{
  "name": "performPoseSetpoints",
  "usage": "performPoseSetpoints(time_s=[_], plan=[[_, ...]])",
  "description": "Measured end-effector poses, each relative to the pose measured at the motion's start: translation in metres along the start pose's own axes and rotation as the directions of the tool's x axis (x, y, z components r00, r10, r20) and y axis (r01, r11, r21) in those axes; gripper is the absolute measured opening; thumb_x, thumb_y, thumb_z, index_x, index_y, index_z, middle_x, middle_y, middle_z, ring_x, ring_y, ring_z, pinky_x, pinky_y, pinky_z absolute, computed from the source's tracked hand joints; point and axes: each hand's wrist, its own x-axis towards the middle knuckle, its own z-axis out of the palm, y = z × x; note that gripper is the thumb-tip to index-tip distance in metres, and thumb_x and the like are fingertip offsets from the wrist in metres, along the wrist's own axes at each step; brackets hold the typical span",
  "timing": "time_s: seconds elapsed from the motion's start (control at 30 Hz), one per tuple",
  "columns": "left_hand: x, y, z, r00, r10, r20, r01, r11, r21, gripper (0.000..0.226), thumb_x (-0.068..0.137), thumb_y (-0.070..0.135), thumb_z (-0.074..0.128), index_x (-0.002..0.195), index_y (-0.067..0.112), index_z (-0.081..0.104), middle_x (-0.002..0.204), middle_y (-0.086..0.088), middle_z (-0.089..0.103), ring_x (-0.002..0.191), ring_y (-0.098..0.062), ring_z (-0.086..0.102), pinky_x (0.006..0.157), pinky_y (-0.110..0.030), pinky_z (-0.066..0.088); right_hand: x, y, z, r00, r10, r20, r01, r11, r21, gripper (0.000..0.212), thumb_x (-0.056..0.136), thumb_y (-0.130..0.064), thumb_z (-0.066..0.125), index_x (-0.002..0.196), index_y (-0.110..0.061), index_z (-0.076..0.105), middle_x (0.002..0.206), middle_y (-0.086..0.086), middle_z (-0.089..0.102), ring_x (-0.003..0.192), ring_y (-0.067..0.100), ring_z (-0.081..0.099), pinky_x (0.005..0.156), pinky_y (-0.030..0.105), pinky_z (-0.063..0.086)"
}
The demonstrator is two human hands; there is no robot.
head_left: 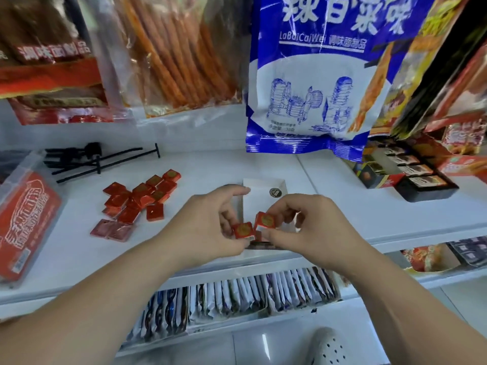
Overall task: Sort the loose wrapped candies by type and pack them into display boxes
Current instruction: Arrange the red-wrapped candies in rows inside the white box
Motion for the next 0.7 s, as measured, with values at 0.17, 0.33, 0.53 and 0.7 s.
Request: performPoseSetpoints(time_s=[0.17,0.33,0.53,0.7], plan=[[0.018,0.02,0.019,0.997,0.079,0.021,-0.079,0.997,0.026,0.086,0.066,0.022,0.087,0.135,0.048,0.043,0.082,0.011,0.07,0.076,-0.008,0.067,0.074,-0.021,0.055,0.001,0.02,-0.018,0.998,0.0,0.068,0.001,1.0,-0.014,0.024,0.072,-0.035,0.085,0.094,-0.03,0.077,0.087,-0.015,0.072,0.088,0.006,0.064,0.068,0.014,0.044],[0.03,0.026,0.033,0.991,0.13,0.001,-0.13,0.991,0.011,0.085,0.067,0.021,0.086,0.131,0.056,0.042,0.082,0.012,0.068,0.076,-0.011,0.065,0.074,-0.027,0.055,0.009,0.03,-0.031,0.996,-0.012,0.089,0.01,1.0,0.012,0.025,0.073,-0.026,0.086,0.097,-0.024,0.079,0.082,-0.013,0.073,0.08,0.003,0.066,0.063,0.014,0.046],[0.029,0.018,0.037,0.987,0.161,-0.018,-0.159,0.983,0.096,0.076,0.069,0.032,0.086,0.126,0.058,0.044,0.085,0.012,0.069,0.076,-0.013,0.066,0.073,-0.025,0.053,0.015,0.033,-0.027,0.986,-0.024,0.165,0.033,0.998,-0.047,0.031,0.071,-0.03,0.084,0.101,-0.024,0.077,0.084,-0.011,0.074,0.079,0.001,0.065,0.068,0.015,0.049],[0.031,0.006,0.028,0.988,0.135,0.075,-0.152,0.937,0.315,0.072,0.06,0.056,0.083,0.125,0.05,0.051,0.103,0.028,0.054,0.092,0.003,0.052,0.078,-0.017,0.044,0.019,0.031,-0.018,0.98,-0.007,0.197,0.046,0.98,-0.191,0.026,0.07,-0.034,0.08,0.095,-0.027,0.077,0.076,-0.009,0.071,0.072,0.006,0.064,0.067,0.026,0.053]])
